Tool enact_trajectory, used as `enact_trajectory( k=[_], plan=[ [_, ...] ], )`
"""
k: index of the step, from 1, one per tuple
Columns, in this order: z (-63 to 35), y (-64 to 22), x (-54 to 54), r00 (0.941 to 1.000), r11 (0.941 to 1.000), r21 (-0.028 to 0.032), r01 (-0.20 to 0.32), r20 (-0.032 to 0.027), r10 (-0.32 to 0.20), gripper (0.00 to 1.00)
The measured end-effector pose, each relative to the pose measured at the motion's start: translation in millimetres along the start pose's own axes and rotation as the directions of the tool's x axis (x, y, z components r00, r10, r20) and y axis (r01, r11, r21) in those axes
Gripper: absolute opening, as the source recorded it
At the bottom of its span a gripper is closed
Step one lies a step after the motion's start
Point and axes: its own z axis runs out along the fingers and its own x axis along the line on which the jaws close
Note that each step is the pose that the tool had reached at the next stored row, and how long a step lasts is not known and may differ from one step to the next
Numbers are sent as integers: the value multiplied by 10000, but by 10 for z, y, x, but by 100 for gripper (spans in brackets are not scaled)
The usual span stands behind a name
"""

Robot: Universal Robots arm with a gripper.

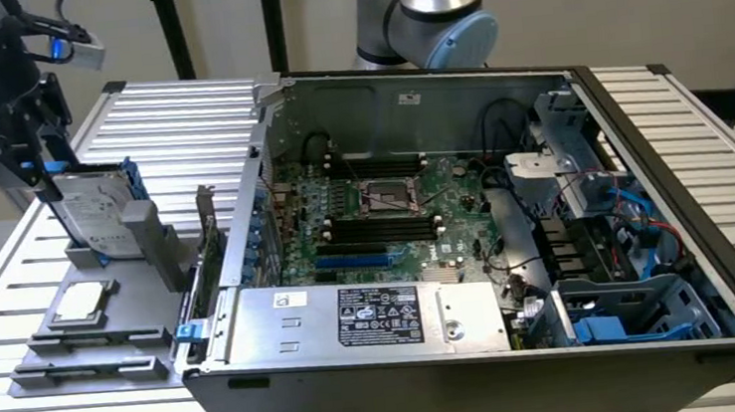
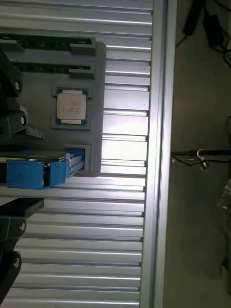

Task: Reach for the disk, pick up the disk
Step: 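Pick up the disk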

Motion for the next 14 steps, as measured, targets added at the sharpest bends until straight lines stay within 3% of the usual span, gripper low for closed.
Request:
enact_trajectory(
  k=[4, 11, 14],
  plan=[
    [55, 13, -2, 10000, 10000, 31, -3, -2, 3, 60],
    [129, 39, -3, 10000, 9999, 137, -21, -3, 21, 60],
    [134, 40, -4, 10000, 9999, 143, -28, -6, 28, 60]
  ],
)
